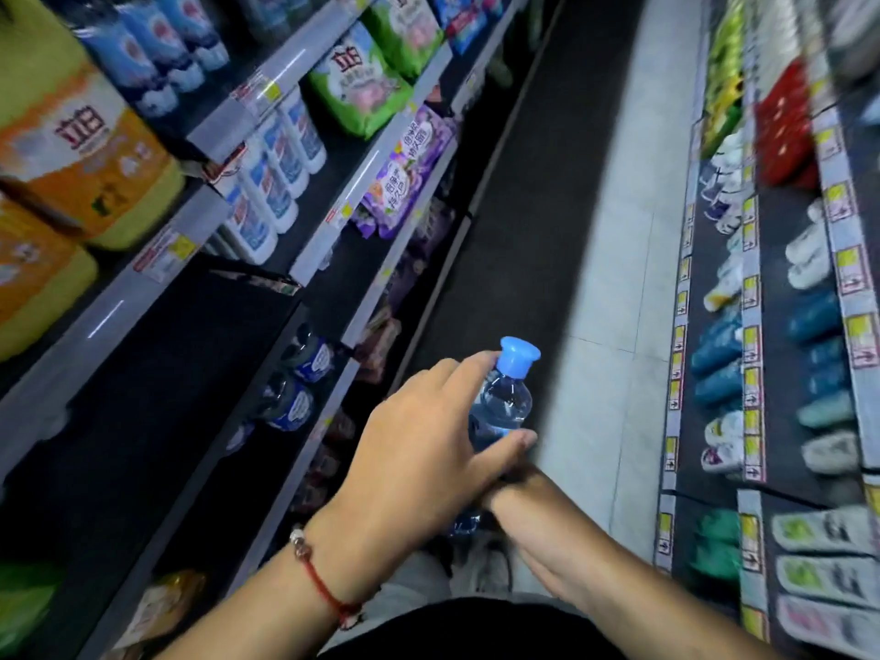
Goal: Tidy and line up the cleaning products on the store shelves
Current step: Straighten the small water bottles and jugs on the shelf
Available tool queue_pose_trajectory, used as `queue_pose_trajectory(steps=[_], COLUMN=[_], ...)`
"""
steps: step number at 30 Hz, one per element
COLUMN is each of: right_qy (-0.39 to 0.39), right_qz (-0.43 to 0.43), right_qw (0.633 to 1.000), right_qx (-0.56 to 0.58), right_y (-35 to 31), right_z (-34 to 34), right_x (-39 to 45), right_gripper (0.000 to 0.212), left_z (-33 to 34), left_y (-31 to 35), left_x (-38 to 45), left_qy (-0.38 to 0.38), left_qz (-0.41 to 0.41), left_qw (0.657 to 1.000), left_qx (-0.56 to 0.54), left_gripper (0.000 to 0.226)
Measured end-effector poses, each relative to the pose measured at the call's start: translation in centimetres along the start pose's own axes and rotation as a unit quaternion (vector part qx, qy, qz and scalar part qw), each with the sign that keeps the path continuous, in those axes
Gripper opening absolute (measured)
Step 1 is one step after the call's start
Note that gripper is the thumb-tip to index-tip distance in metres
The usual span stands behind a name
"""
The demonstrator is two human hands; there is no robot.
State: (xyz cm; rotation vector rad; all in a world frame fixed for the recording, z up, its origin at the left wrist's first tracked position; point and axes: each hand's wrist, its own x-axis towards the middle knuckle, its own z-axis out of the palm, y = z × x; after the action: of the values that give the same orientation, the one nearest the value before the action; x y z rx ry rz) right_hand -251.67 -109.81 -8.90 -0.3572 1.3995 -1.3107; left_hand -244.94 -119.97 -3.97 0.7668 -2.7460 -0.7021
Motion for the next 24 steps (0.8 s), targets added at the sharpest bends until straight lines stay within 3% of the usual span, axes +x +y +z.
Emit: queue_pose_trajectory(steps=[4, 8, 12, 16, 22, 24], right_qy=[0.002, 0.013, 0.03, 0.044, 0.043, 0.049], right_qz=[0.011, 0.022, 0.01, -0.011, -0.063, -0.091], right_qw=[1.0, 0.998, 0.994, 0.986, 0.971, 0.963], right_qx=[-0.008, -0.056, -0.103, -0.159, -0.228, -0.247], right_y=[-1.8, -4.0, -7.0, -10.7, -17.6, -19.7], right_z=[-1.8, -3.9, -5.0, -5.3, -3.8, -3.2], right_x=[1.2, 3.4, 6.9, 11.8, 21.0, 24.1], right_gripper=[0.04, 0.033, 0.033, 0.038, 0.036, 0.029], left_z=[0.3, 0.3, -0.4, -2.2, -5.9, -7.2], left_y=[-0.1, -1.2, -4.1, -8.1, -14.0, -15.7], left_x=[2.7, 6.3, 10.6, 15.5, 22.6, 24.8], left_qy=[-0.014, -0.03, -0.046, -0.038, -0.002, 0.021], left_qz=[0.005, -0.027, -0.11, -0.137, -0.149, -0.14], left_qw=[1.0, 0.995, 0.958, 0.928, 0.919, 0.939], left_qx=[-0.007, -0.095, -0.261, -0.344, -0.364, -0.313], left_gripper=[0.065, 0.056, 0.041, 0.031, 0.019, 0.024])
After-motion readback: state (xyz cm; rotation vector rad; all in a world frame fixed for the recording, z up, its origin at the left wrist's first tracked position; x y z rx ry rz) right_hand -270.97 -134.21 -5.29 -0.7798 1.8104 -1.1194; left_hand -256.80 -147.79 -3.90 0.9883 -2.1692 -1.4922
